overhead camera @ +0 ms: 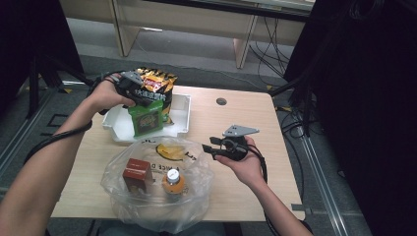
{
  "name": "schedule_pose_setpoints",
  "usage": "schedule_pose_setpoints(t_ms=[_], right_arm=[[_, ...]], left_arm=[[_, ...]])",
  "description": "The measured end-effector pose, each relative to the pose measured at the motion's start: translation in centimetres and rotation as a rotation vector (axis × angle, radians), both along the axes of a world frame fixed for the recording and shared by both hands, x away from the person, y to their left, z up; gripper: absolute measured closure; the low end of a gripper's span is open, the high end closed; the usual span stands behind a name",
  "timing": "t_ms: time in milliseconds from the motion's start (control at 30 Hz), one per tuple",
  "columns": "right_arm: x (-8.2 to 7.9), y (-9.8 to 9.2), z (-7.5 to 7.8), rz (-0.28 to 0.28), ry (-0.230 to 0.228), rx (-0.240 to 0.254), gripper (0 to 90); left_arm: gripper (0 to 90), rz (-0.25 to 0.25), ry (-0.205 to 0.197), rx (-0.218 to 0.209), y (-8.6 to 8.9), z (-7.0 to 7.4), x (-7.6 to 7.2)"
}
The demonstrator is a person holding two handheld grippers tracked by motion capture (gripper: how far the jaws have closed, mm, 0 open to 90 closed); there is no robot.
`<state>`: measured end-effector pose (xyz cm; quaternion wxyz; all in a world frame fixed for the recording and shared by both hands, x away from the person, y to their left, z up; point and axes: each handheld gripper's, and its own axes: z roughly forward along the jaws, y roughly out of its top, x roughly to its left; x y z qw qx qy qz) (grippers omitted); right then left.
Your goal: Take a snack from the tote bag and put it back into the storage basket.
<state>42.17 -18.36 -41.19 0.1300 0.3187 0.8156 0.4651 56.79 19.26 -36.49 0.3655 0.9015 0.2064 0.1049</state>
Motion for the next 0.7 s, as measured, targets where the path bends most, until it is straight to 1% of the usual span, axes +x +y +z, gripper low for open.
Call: schedule_pose_setpoints(t_ms=[67,100,167,233,333,367,433,467,567,600,667,700], right_arm=[[-0.02,-0.01,0.05,-0.001,0.001,0.001,55.4],[-0.02,0.06,-0.03,-0.009,-0.009,0.010,55.4],[0.00,0.01,-0.02,-0.007,-0.005,0.007,55.4],[0.04,0.01,-0.09,-0.007,-0.010,0.008,55.4],[-0.02,0.01,-0.02,-0.008,-0.003,0.009,55.3],[0.01,-0.07,0.03,-0.001,-0.001,0.000,55.4],[-0.01,-0.07,0.03,-0.001,-0.002,0.001,55.4],[-0.14,0.03,0.02,-0.008,0.011,0.009,55.4],[-0.09,0.11,-0.10,-0.009,-0.002,0.015,55.4],[-0.09,0.05,-0.04,-0.003,0.007,0.006,55.4],[-0.09,0.07,-0.06,-0.001,0.007,0.006,55.4],[-0.09,0.10,-0.09,-0.003,0.005,0.009,55.4]], left_arm=[[90.0,0.000,0.000,0.001,-0.05,-0.05,0.02],[90.0,-0.002,0.000,0.004,-0.06,-0.06,0.04],[90.0,-0.006,0.001,0.005,-0.12,-0.09,0.08],[90.0,-0.004,-0.002,0.008,-0.17,-0.11,0.06],[90.0,0.001,0.000,0.013,-0.22,-0.16,0.04],[90.0,-0.007,-0.005,0.016,-0.21,-0.15,0.09],[90.0,-0.005,-0.005,0.017,-0.24,-0.20,0.10],[90.0,-0.005,-0.005,0.017,-0.26,-0.22,0.11],[90.0,-0.008,-0.009,0.022,-0.29,-0.26,0.16],[90.0,-0.008,-0.009,0.022,-0.30,-0.27,0.17],[90.0,-0.007,-0.011,0.022,-0.30,-0.26,0.20],[90.0,0.001,-0.009,0.021,-0.31,-0.27,0.18]])
